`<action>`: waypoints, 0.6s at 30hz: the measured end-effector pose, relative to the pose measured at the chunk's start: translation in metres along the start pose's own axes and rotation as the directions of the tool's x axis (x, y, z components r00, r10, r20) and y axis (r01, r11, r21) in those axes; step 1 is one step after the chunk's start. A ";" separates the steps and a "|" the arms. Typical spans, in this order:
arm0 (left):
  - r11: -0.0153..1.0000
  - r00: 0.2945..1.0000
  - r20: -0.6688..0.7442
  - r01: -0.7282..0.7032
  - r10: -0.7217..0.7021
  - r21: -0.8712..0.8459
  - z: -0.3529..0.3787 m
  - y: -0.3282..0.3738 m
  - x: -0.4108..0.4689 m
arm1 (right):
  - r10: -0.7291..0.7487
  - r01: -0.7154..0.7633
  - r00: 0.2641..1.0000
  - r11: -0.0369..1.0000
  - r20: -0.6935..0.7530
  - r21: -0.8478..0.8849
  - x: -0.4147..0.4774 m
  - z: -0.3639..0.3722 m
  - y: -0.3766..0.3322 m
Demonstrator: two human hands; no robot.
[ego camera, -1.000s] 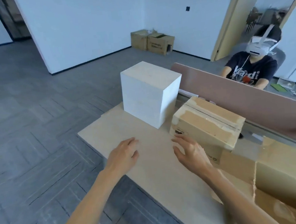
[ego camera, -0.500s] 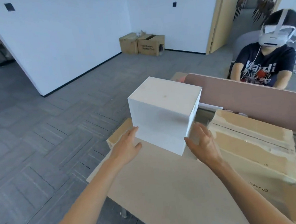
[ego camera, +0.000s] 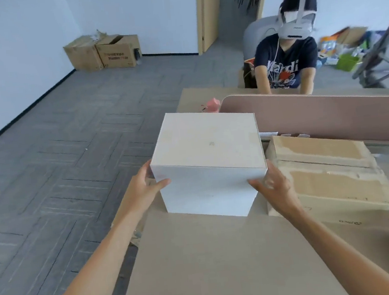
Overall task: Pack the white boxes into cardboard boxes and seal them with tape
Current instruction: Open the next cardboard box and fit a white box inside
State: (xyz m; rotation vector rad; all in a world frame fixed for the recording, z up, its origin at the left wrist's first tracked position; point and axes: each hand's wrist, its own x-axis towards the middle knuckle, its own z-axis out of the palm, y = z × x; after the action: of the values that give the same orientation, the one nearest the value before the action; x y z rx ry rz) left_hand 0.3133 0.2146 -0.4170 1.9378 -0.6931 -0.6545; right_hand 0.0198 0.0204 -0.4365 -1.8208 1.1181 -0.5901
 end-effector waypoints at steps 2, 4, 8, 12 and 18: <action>0.997 0.996 0.088 -0.025 0.031 -0.072 -0.002 0.002 0.017 | 0.013 -0.009 0.999 0.996 -0.049 0.090 -0.004 0.011 -0.010; 0.989 0.980 0.177 -0.063 0.087 -0.136 -0.003 0.010 0.028 | 0.035 -0.020 0.996 0.986 -0.086 0.167 -0.008 0.022 -0.024; 0.972 0.936 0.303 -0.119 0.177 -0.201 -0.006 0.012 0.040 | 0.072 -0.037 0.993 0.945 -0.096 0.324 -0.013 0.036 -0.040; 0.953 0.934 0.302 -0.103 0.191 -0.284 -0.016 0.015 0.040 | 0.081 -0.024 0.987 0.929 -0.138 0.368 -0.028 0.042 -0.054; 0.909 0.907 0.261 -0.232 0.331 -0.347 -0.023 0.055 0.020 | 0.014 0.094 0.961 0.922 -0.275 0.376 -0.059 0.012 -0.088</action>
State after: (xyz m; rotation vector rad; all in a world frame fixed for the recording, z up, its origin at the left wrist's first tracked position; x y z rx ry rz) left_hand 0.3322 0.1928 -0.3611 1.4200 -0.9893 -0.8411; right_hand 0.0407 0.0945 -0.3628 -1.4506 1.0532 -1.0357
